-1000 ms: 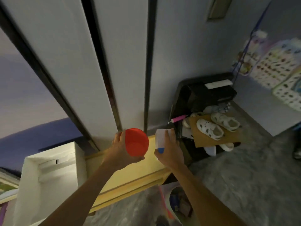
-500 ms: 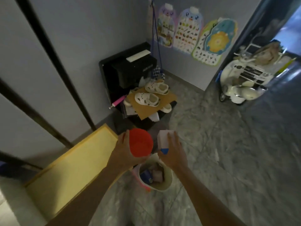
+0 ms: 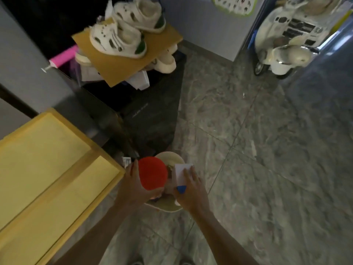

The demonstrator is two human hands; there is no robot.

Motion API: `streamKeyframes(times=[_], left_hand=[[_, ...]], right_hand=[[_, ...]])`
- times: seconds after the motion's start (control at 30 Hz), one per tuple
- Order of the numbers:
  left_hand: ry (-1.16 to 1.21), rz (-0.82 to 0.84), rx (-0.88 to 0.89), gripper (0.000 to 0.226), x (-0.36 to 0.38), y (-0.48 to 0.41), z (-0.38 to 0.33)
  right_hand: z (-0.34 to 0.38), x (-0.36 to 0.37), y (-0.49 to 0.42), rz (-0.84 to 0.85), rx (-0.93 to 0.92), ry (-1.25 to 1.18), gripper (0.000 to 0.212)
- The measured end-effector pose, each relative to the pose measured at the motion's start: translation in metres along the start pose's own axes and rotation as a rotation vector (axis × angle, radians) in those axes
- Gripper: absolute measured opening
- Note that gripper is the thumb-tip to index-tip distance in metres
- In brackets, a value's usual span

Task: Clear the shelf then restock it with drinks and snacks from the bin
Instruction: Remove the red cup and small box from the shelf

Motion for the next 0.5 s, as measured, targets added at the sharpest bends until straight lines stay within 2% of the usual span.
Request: streamKeyframes(times=[0.1, 0.23, 0.43, 0.5], left_hand=[[0.012, 0.004, -0.021, 0.161, 0.036, -0.011, 0.033], [-0.027, 0.050, -0.006, 0.158, 0.062, -0.019, 0.042], [-0.084, 0.096, 0.063, 0.133, 0.036, -0.011, 0.016], [-0.127, 0.113, 0.116, 0.124, 0.010, -0.010, -0.004]], right_hand=[[-0.013, 0.051, -0.019, 0.036, 0.041, 0.012, 0.096], [-0.021, 0.078, -0.033, 0.018, 0.099, -0.030, 0.093], [-0.007, 0.022, -0.013, -0.030, 0.031, 0.003, 0.079], [0.002, -0.012, -0.007, -0.020, 0.002, 0.063, 0.083]])
Point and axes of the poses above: each hand's wrist, its own y-axis away from the middle knuckle, its own x-axis out of the palm, z = x × y, the point moved 7 cm from there along -y, towards the middle knuckle, and after that the axes turned 13 degrees about x, right-handed, at the moved point
